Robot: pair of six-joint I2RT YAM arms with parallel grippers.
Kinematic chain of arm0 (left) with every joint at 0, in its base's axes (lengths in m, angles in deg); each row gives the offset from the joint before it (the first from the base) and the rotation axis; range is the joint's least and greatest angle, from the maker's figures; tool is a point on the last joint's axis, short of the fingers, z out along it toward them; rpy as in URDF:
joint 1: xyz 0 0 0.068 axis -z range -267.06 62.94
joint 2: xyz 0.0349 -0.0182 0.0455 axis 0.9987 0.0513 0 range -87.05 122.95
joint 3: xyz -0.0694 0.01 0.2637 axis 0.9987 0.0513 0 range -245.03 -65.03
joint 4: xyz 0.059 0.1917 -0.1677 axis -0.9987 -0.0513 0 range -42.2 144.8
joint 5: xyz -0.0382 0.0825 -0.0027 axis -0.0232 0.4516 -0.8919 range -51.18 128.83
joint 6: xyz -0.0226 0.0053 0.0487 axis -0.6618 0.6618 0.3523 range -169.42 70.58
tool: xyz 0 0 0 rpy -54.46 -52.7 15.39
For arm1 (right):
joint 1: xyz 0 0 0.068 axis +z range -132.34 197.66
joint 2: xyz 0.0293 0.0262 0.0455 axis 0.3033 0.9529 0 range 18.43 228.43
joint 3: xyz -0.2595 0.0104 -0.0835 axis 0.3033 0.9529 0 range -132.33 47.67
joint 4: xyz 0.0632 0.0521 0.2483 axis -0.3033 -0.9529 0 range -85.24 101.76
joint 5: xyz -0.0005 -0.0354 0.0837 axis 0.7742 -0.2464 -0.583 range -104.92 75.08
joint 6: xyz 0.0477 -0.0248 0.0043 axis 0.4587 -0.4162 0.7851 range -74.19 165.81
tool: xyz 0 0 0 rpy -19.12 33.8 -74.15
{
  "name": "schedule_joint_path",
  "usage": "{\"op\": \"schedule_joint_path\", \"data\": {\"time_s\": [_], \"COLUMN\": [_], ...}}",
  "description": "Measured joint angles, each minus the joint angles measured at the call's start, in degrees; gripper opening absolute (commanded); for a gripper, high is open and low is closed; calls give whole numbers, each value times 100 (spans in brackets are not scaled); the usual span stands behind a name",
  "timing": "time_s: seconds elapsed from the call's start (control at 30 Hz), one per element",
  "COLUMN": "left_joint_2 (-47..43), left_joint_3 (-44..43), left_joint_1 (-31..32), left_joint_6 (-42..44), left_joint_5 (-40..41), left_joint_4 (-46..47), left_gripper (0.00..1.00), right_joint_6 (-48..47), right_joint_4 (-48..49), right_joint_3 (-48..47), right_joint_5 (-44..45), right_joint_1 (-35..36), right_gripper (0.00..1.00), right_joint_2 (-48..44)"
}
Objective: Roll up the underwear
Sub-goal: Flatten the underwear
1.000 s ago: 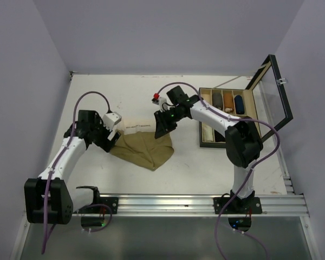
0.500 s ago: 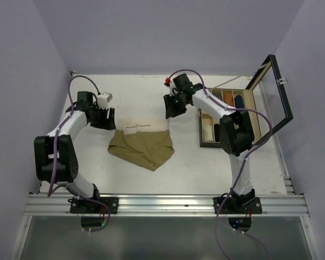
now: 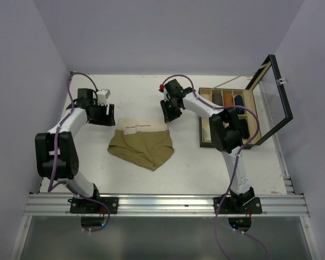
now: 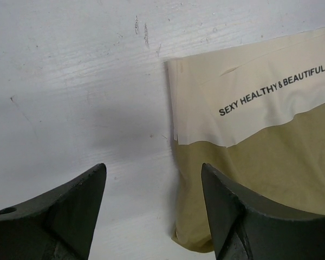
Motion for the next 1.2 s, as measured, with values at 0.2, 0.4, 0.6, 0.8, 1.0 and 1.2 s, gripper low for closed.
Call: {"op": "schedule_joint_path", "data": {"time_s": [0.2,0.4,0.6,0.8,1.0,1.2], "left_joint_2": [2,2,46,223,160,-452], "left_joint_3": [0,0,7,157,522,970], "left_joint_1": [0,0,0,0,0,0], "left_joint_6": [4,9,229,474,844,1298], "left_joint_5": [83,92,-46,-138,-151,-358], "left_joint_4": [4,2,-26,-50,-127,-389], "left_gripper": [75,75,75,75,80,67], "right_joint_6": [-13,-48,-66,-55,50,485], "right_joint_4": [2,2,31,103,317,824], "right_joint_3": [-98,-168,-133,168,433,1027], "right_joint_5": [31,140,-48,-793,-1707,-2929], "right_joint_1": [68,66,15,-197,-529,-984], "right_gripper": [20,0,0,0,0,0], "right_joint_2": [238,286,269,46,-44,-81]}}
